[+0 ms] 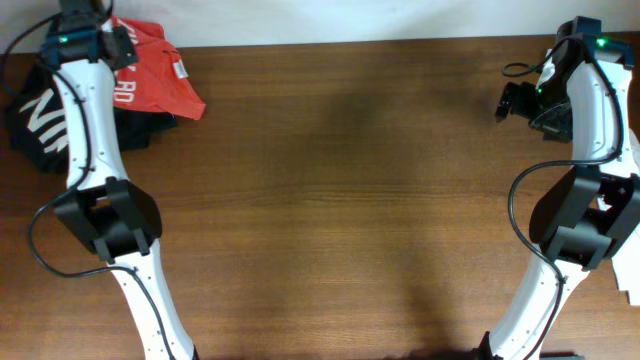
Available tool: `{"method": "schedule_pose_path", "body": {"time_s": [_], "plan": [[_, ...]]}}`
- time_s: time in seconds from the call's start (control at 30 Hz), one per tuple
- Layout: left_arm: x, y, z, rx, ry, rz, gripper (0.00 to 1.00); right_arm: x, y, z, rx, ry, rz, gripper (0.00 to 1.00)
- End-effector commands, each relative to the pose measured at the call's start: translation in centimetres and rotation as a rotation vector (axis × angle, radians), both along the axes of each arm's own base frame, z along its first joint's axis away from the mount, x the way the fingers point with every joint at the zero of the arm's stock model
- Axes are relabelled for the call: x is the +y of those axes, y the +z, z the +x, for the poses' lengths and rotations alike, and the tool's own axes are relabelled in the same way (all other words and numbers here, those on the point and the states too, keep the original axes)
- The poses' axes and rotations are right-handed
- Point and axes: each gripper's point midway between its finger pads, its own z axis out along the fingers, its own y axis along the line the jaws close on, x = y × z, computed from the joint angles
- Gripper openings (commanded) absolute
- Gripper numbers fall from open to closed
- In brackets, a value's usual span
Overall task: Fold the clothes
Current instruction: 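Place the folded shirt on top of the black shirt stack at top-left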
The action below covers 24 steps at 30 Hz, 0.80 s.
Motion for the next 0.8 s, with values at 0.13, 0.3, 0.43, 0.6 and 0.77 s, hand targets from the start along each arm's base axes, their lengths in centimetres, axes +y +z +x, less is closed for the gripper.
{"method": "schedule_pose_path", "body": {"time_s": [0.13, 0.3, 0.43, 0.6, 0.77], "plan": [[3.2, 5.9, -0.2, -0.149, 0.063, 0.049, 0.15, -0.4, 0.5, -0.1, -0.008, -0.005, -0.012, 0.99], [5.1, 6.2, -1.0, -0.148, 0.14, 0.08, 0.14, -0.4, 0.5, -0.1, -0.008, -0.005, -0.012, 0.99], [8.4, 6.5, -2.3, -0.147, 0.221, 0.118, 0.14, -0.4, 0.5, -0.1, -0.008, -0.005, -0.012, 0.99], [11.7, 6.1, -3.9, -0.132, 0.276, 0.117, 0.15, -0.4, 0.5, -0.1, -0.008, -0.005, -0.012, 0.99], [13.2, 2.9, -4.5, -0.069, 0.3, 0.104, 0.16, -0.4, 0.5, -0.1, -0.008, -0.005, -0.012, 0.99]]}}
